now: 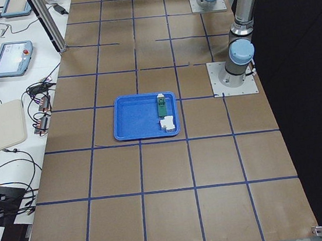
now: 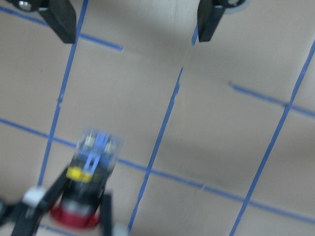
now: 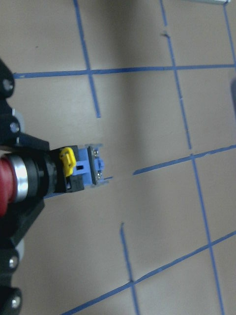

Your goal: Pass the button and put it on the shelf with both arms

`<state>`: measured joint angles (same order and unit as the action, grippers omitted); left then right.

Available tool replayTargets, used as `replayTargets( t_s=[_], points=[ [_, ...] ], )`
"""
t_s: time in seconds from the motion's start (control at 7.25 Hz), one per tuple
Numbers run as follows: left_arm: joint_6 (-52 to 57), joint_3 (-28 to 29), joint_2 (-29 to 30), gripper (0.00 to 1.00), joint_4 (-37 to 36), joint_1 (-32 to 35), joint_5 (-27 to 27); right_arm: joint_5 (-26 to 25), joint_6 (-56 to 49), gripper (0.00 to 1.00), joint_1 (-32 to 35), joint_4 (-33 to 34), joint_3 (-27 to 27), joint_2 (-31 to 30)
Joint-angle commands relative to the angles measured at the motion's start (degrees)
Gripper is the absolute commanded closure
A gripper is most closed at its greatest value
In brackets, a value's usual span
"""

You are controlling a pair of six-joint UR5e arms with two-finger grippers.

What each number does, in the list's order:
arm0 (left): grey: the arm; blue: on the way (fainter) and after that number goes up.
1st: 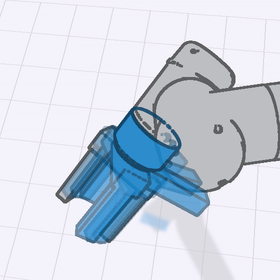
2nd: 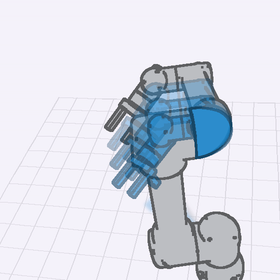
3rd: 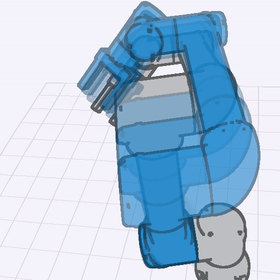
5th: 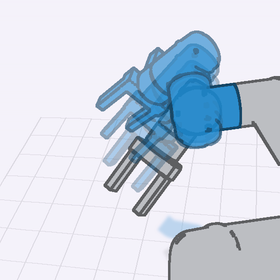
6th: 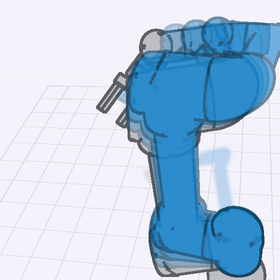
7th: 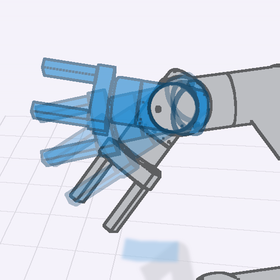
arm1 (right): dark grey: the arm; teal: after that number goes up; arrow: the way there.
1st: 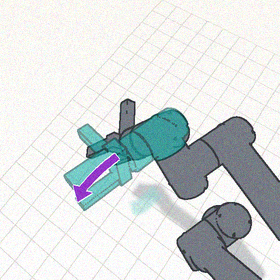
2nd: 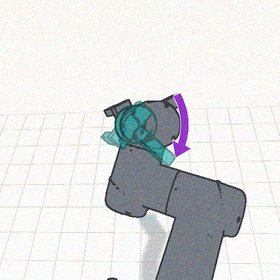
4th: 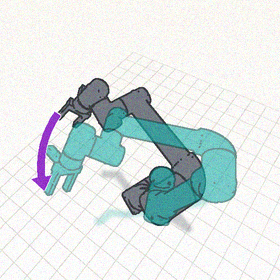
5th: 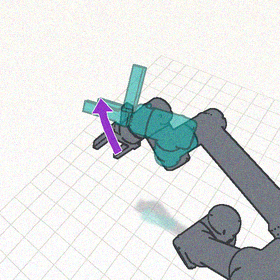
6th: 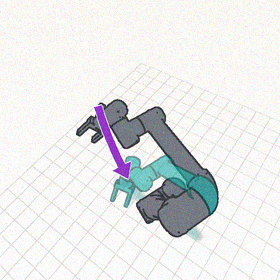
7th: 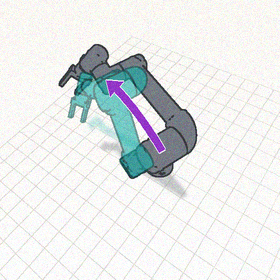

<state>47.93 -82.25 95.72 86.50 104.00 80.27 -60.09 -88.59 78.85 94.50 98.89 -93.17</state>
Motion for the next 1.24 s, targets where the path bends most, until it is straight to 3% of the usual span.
replayTargets(
  t_s=[0.0,0.28,0.55,0.97,1.1],
  points=[
    [-6.85,-0.89,-2.46,0.00,3.75,-3.71,6.11,-10.52,-0.18,1.00,-8.75,-0.11,-2.03,0.18],
    [-7.32,-1.16,-3.61,0.00,7.98,-5.72,13.67,-12.23,-0.26,1.00,-18.59,1.03,-2.91,0.35],
    [-7.15,-1.24,-4.40,0.00,8.85,-11.60,15.35,-11.81,-0.97,1.00,-28.44,3.74,-3.61,2.88],
    [-9.58,-1.16,-5.55,0.00,13.09,-14.34,18.26,-12.50,0.17,1.00,-32.61,13.83,-3.62,8.07],
    [-20.57,-1.16,-5.46,0.00,13.00,-16.09,17.56,-12.68,2.09,1.00,-32.96,15.87,-3.62,10.18]
  ],
)
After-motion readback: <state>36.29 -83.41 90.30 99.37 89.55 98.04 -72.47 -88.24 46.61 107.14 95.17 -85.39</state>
